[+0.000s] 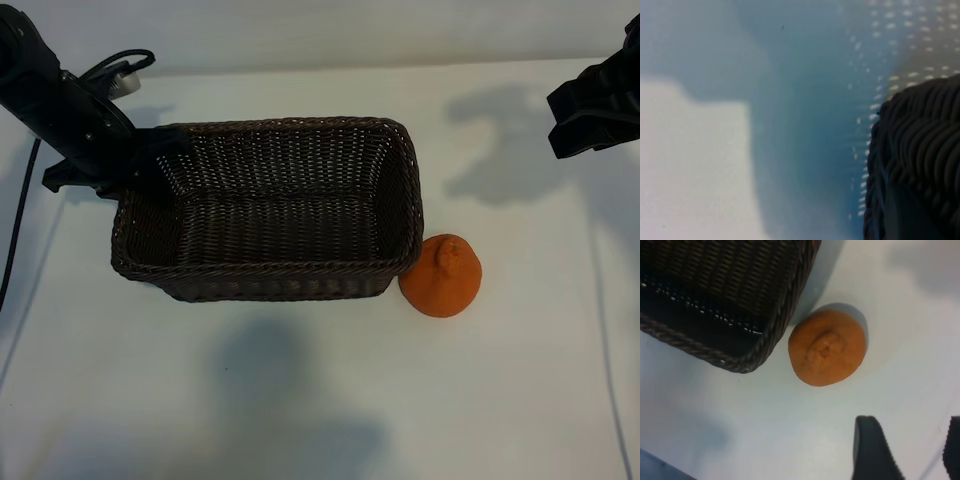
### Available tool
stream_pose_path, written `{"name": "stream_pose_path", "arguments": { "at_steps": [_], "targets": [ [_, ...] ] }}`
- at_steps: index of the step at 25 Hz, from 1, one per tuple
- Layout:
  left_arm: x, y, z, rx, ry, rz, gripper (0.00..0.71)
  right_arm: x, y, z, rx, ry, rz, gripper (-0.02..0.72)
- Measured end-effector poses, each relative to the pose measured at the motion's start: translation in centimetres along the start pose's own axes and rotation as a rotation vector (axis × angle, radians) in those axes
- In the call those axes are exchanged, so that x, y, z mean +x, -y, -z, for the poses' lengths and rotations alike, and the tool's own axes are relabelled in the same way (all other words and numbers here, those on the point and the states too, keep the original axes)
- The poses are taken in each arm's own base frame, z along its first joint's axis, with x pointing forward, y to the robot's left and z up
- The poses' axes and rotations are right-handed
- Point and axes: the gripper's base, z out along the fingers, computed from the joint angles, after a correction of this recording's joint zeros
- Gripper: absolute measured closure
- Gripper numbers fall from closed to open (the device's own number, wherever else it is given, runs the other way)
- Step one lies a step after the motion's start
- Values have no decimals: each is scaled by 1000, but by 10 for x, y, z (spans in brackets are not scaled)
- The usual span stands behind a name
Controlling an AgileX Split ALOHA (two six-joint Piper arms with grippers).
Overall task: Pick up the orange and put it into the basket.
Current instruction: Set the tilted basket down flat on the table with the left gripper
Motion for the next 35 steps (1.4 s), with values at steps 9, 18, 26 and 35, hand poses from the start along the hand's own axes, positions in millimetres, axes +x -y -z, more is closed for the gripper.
{"name": "stream_pose_path", "arguments": {
  "at_steps": [9, 18, 26, 35],
  "targets": [
    [-1, 0, 0, 2, 6, -13, 558, 0, 0, 0, 0, 0, 0, 338],
    [-2, 0, 0, -1, 21, -13, 558, 0, 0, 0, 0, 0, 0, 338],
    [-4, -5, -16, 2, -19, 4, 559, 0, 0, 0, 0, 0, 0, 338],
    [-4, -5, -16, 4, -17, 2, 559, 0, 0, 0, 0, 0, 0, 338]
  ]
}}
